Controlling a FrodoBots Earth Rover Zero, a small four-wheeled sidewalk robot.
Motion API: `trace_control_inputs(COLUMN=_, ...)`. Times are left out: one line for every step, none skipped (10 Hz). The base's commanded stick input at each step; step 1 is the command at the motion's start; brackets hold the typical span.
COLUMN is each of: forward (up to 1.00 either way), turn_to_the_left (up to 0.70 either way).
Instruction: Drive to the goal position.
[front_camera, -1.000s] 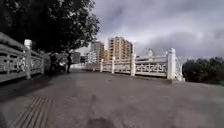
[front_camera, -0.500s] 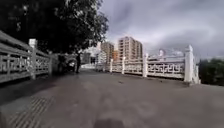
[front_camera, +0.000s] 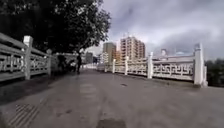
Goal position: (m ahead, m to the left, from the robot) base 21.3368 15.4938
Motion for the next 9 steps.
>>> trace_control_inputs(forward=0.70, turn_to_the_left=0.00)
trace_control_inputs(forward=0.70, turn_to_the_left=0.00)
trace_control_inputs(forward=0.70, turn_to_the_left=0.02)
trace_control_inputs(forward=0.70, turn_to_the_left=0.09)
trace_control_inputs(forward=0.70, turn_to_the_left=0.14)
trace_control_inputs(forward=0.70, turn_to_the_left=0.14)
trace_control_inputs(forward=0.70, turn_to_the_left=0.14)
trace_control_inputs(forward=0.70, turn_to_the_left=0.14)
trace_control_inputs(forward=0.70, turn_to_the_left=0.14)
